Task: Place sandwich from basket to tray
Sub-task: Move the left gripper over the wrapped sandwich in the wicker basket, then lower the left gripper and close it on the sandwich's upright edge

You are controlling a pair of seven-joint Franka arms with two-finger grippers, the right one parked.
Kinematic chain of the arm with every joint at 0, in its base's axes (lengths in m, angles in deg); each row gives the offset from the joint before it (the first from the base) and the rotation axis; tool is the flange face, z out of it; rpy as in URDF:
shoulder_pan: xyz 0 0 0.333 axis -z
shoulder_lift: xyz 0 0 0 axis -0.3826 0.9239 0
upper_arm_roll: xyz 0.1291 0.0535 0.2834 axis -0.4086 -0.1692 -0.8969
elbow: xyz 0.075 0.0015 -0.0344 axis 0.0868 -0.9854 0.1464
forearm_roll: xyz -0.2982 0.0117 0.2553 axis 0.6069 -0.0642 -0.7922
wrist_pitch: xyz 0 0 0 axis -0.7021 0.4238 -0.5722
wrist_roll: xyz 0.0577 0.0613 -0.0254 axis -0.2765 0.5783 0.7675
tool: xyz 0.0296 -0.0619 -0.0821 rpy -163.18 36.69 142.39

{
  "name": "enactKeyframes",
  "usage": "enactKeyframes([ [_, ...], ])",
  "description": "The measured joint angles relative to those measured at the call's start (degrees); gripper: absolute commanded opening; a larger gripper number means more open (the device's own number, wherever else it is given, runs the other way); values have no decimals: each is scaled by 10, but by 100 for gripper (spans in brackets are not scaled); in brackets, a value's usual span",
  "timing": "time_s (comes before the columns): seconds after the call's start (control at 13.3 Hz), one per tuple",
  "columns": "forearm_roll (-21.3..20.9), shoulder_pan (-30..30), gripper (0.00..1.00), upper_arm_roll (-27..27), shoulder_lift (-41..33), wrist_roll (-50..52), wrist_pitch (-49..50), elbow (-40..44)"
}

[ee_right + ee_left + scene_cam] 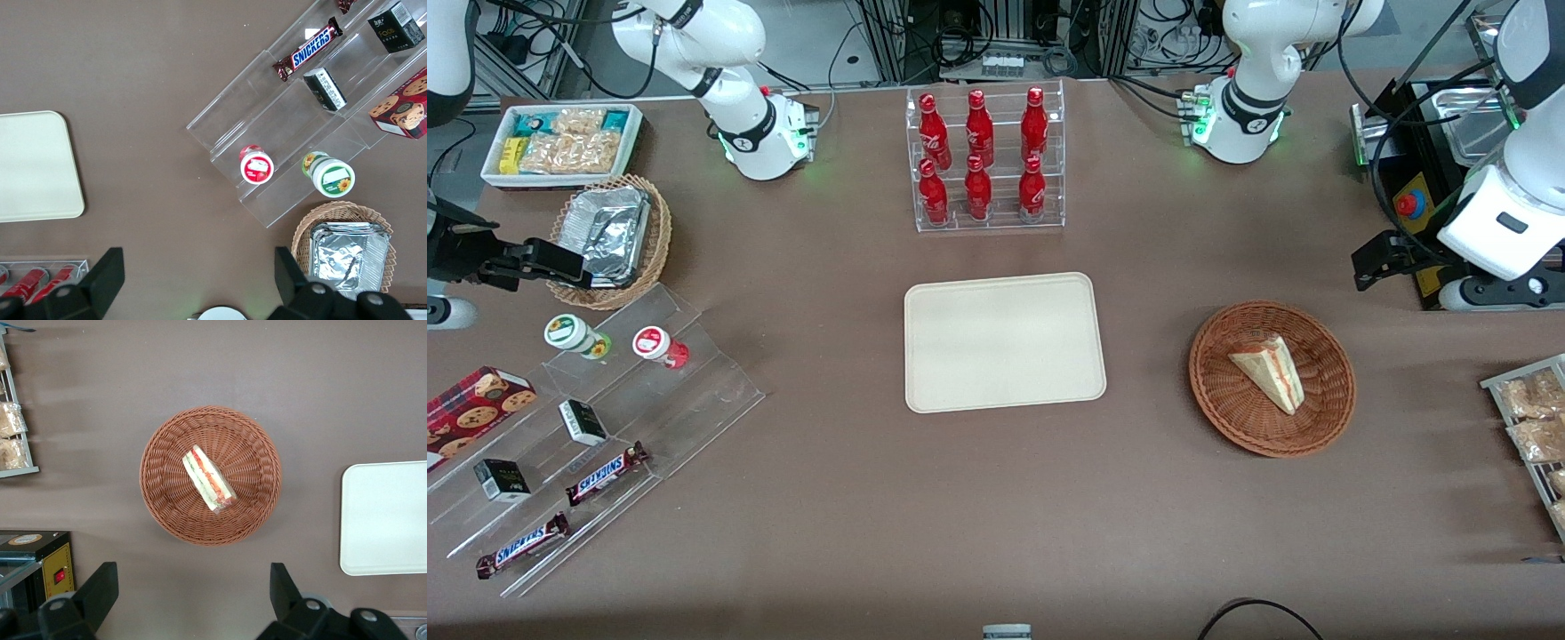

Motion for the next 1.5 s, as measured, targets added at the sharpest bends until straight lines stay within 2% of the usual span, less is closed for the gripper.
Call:
enactKeyframes([
  [0.68, -1, -1, 100, 0, 17, 0, -4, -16],
  [0.83, -1, -2, 100, -2, 23, 11, -58, -65],
  [1.13, -1, -2, 100, -2, 25, 107, -183, -184],
  [1.5, -1, -2, 100, -1, 25, 222, -333, -291],
])
